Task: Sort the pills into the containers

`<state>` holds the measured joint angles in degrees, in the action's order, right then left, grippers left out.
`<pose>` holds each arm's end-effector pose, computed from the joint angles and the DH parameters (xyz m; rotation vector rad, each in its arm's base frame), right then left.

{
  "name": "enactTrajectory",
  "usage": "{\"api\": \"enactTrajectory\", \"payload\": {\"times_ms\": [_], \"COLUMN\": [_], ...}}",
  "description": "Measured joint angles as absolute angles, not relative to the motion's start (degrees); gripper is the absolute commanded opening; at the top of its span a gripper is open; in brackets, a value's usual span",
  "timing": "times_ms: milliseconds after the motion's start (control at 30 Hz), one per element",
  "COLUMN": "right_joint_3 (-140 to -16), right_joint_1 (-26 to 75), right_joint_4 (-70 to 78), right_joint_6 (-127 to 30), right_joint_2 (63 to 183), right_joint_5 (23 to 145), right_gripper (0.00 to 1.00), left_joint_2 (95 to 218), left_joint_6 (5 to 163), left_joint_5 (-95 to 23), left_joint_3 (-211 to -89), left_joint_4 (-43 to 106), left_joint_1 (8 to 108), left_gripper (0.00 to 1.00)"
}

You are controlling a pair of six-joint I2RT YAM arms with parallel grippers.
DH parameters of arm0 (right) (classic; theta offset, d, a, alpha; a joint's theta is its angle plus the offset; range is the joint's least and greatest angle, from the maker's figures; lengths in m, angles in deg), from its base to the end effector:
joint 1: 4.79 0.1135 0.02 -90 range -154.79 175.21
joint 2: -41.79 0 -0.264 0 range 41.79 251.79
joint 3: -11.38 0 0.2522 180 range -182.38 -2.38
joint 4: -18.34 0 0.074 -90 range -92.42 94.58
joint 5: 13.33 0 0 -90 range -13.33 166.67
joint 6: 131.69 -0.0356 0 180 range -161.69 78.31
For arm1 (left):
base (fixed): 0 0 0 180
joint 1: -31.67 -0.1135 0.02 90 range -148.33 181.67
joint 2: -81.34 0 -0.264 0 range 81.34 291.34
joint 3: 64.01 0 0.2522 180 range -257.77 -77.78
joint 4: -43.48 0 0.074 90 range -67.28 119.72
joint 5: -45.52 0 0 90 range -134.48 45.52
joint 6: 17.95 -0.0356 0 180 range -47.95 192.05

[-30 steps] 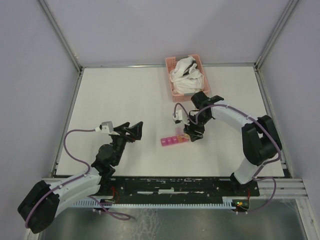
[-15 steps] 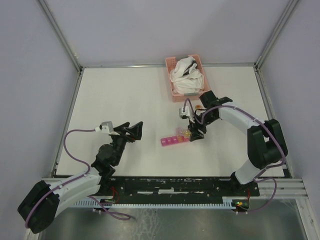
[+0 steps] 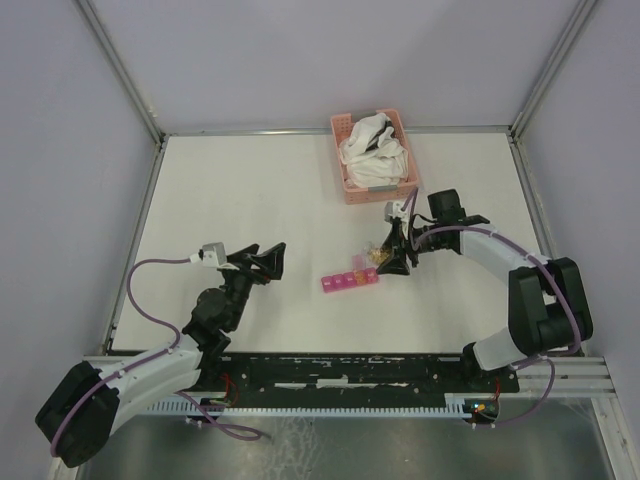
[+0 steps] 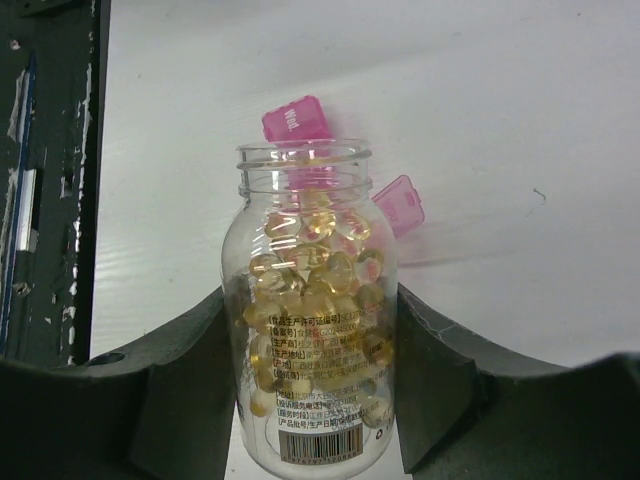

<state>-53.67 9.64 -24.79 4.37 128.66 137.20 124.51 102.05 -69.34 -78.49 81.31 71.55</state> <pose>0.2620 0.0994 0.2005 -1.3682 1.7747 1.1132 0.1275 -0.0870 0.1899 -0.2431 1.4429 -0.6963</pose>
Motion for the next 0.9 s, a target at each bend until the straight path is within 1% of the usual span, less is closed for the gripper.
{"api": "enactTrajectory", "payload": {"times_ms": [100,200,333,500,633,800,900], "right_joint_3": [-49.3,-47.6,-47.4,-47.4,-47.4,-47.4,-47.4], "right_joint_1": [8.5,8.5,8.6,8.6,8.6,8.6,8.6], "right_joint_4": [-14.5,-9.0,-4.1,-1.7,-1.3,-1.3,-1.5], "right_joint_6": [-3.3,-7.8,-11.5,-13.6,-14.4,-14.8,-14.6], "right_joint_2": [127.0,126.6,126.6,126.6,126.6,126.6,126.6], "right_joint_5": [140.0,141.0,141.7,142.6,143.3,144.3,144.9], "right_gripper": [0.04,0.03,0.03,0.03,0.03,0.03,0.04], "left_joint_2": [124.8,125.6,127.0,129.1,132.5,138.3,141.1], "left_joint_6": [102.0,102.0,103.6,109.0,115.4,120.8,122.1], "left_joint_5": [-68.9,-67.6,-62.9,-54.4,-48.8,-47.6,-49.7], "left_joint_3": [-78.5,-78.6,-80.8,-85.4,-87.6,-90.4,-93.3], "left_joint_4": [81.3,81.2,79.2,79.8,83.3,85.5,85.4], "left_joint_1": [71.5,71.5,71.5,71.5,71.7,75.6,79.3], "left_gripper": [0.99,0.99,0.99,0.99,0.99,0.99,0.99]}}
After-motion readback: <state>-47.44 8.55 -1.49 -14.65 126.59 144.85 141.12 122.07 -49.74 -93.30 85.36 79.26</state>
